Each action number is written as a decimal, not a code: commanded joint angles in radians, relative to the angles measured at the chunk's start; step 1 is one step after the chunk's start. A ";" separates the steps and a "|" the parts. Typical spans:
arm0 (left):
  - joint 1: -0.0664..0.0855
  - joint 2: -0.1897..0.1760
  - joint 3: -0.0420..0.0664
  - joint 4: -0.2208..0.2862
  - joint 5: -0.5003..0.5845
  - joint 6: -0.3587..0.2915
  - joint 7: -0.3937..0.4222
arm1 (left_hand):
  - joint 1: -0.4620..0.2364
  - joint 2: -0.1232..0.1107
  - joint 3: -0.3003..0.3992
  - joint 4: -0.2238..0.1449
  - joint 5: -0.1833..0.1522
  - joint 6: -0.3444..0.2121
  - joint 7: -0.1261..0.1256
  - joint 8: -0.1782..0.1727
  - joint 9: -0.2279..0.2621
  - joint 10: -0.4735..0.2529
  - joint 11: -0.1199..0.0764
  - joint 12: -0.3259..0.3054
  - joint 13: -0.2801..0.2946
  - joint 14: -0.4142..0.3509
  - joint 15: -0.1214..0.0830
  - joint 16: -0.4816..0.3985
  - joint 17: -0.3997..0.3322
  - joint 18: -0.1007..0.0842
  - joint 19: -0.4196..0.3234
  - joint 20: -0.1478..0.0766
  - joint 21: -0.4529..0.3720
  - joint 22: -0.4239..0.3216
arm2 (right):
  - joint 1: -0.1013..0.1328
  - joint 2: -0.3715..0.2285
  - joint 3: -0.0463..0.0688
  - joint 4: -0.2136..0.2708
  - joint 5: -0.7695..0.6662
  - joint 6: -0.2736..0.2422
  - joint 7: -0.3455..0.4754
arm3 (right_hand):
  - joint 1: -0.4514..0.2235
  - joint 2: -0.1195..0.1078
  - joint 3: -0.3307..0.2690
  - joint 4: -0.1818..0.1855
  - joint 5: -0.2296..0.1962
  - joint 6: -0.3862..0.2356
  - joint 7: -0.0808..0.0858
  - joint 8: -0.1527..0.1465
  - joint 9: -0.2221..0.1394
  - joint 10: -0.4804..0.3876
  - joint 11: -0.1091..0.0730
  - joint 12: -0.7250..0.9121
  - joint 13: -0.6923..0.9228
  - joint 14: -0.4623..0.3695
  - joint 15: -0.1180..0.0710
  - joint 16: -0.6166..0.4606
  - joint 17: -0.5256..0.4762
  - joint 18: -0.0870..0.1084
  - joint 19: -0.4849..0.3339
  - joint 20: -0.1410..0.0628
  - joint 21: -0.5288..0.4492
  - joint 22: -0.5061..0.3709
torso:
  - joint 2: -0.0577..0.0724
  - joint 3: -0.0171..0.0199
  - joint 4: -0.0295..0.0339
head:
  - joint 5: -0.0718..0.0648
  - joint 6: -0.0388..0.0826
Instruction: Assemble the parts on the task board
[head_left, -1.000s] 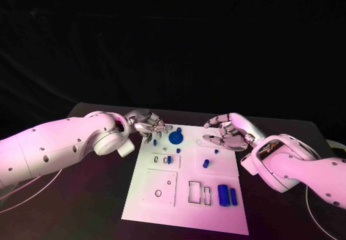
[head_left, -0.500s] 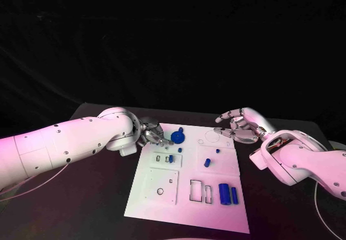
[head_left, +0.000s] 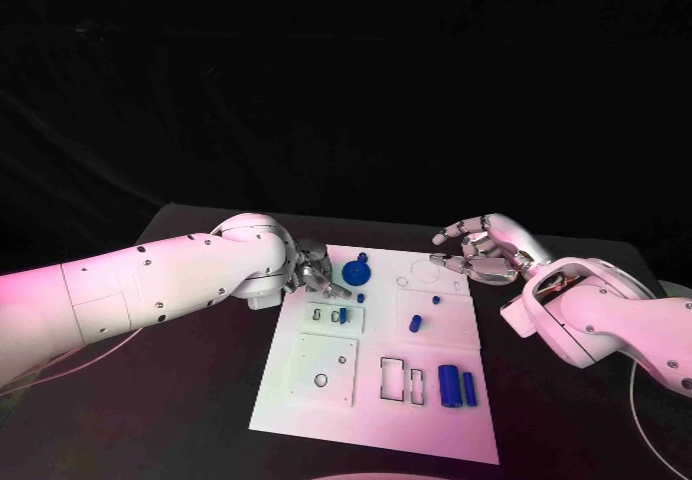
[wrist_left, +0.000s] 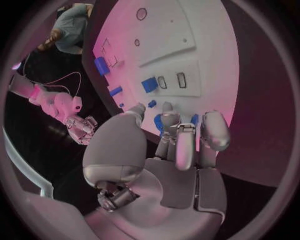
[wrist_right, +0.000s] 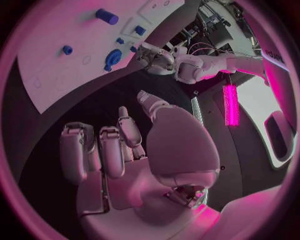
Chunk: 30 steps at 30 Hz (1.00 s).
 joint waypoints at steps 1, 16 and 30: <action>0.002 0.008 -0.002 -0.001 -0.023 0.045 -0.017 | -0.007 0.007 -0.007 -0.001 -0.004 -0.007 0.002 0.004 0.001 -0.007 0.000 -0.006 -0.003 0.074 -0.007 0.005 0.158 -0.015 0.006 0.002 0.004 0.000 | 0.000 0.002 0.000 -0.001 -0.010 0.020 -0.010 | 0.002 0.004 -0.005 0.002 0.004 0.003 0.000 0.004 0.001 -0.005 -0.005 -0.005 -0.002 0.072 0.001 -0.001 0.128 0.006 0.020 0.003 0.002 0.175 | 0.000 -0.0013 0.0010 | -0.001 -0.001; 0.002 0.035 -0.012 0.000 -0.009 0.059 -0.018 | -0.009 0.015 -0.013 -0.001 -0.004 -0.016 0.005 0.000 0.003 -0.017 0.003 -0.011 -0.010 0.074 -0.004 0.006 0.161 -0.015 0.005 0.004 0.006 0.003 | -0.002 0.008 0.000 -0.006 -0.017 0.025 -0.020 | 0.001 0.004 -0.005 0.003 0.005 0.002 0.000 0.004 0.001 -0.006 -0.005 -0.005 -0.003 0.072 0.001 -0.001 0.128 0.006 0.019 0.003 0.001 0.174 | 0.001 -0.0033 0.0000 | -0.003 -0.002; 0.001 0.048 -0.020 -0.003 0.003 0.088 -0.019 | 0.004 0.028 -0.012 -0.003 -0.003 -0.019 0.006 -0.003 0.004 -0.021 0.004 -0.012 -0.011 0.075 -0.002 0.009 0.164 -0.016 0.004 0.006 0.009 0.008 | -0.003 0.011 0.000 -0.008 -0.022 0.029 -0.024 | 0.001 0.005 -0.006 0.004 0.009 0.001 0.000 0.005 0.002 -0.006 -0.005 -0.005 -0.002 0.072 0.001 -0.002 0.127 0.006 0.019 0.003 0.000 0.174 | 0.002 -0.0047 -0.0005 | -0.004 -0.008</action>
